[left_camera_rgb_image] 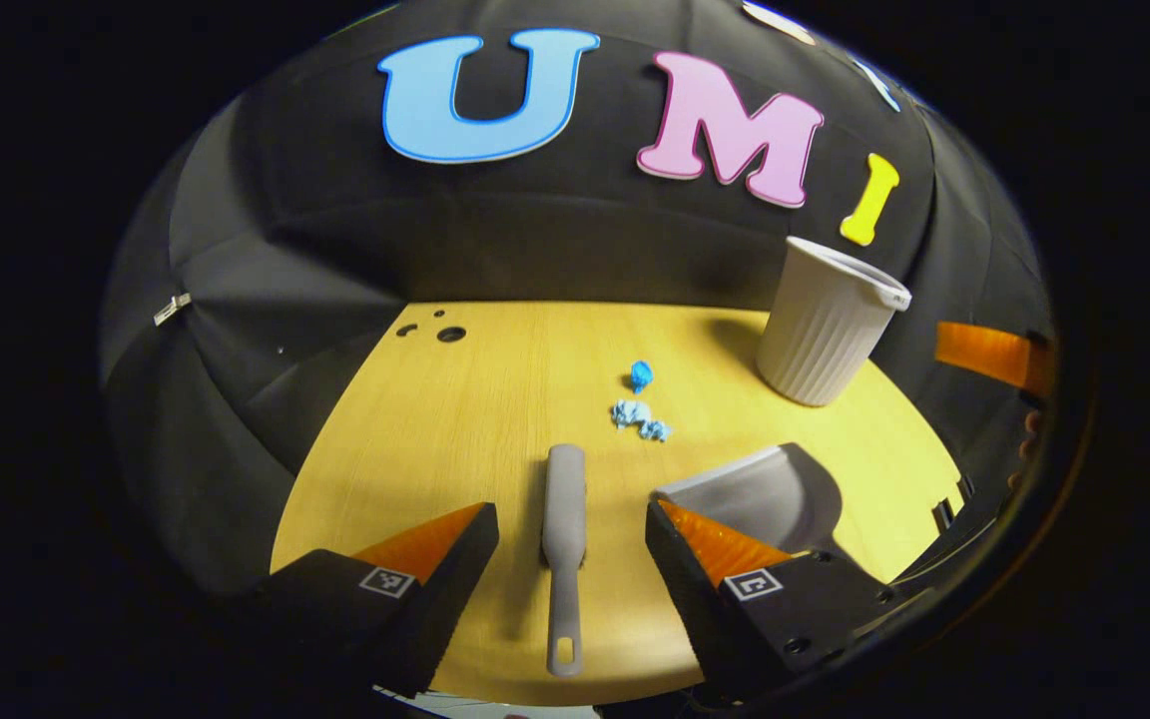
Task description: Pick up the small broom and dustpan from the desktop, sweep the trash into the dustpan with the broom, and then empty the trash into the garbage bin.
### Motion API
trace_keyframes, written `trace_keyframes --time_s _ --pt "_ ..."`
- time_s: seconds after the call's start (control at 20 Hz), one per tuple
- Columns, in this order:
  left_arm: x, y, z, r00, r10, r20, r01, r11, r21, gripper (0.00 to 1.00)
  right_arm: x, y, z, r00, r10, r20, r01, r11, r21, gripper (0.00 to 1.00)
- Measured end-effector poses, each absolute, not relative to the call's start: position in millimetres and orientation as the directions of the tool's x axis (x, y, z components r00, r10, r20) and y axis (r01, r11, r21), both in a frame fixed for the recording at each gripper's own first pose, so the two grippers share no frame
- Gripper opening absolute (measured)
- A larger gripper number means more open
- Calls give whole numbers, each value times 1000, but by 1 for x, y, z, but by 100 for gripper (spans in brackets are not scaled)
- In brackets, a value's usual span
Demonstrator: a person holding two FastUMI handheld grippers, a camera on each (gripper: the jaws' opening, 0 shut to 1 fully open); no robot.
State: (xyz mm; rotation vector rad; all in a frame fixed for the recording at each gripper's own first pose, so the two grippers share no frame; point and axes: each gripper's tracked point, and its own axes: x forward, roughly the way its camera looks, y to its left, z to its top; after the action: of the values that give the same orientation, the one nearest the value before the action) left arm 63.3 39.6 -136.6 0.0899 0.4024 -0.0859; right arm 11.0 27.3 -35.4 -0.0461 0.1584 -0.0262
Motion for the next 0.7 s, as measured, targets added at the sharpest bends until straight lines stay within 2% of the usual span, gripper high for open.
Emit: trace_keyframes --time_s 0.2,0.5,0.6,0.65,0.7 --pt "74 42 -179 868 -66 -492 132 986 103 96 -8 29 -56 977 -42 -211 39 999 -18 99" --pt "81 44 -232 742 -62 -667 184 976 115 96 -32 23 -88 958 -80 -275 82 997 -5 99" --pt "86 50 -243 711 -41 -702 203 968 150 96 -37 19 -99 949 -95 -300 100 995 1 99" --pt "91 53 -245 705 -27 -709 210 962 172 92 -40 18 -105 944 -100 -314 107 994 5 99" --pt "95 55 -249 694 -18 -719 218 958 186 96 -46 19 -111 939 -104 -327 112 994 6 99"
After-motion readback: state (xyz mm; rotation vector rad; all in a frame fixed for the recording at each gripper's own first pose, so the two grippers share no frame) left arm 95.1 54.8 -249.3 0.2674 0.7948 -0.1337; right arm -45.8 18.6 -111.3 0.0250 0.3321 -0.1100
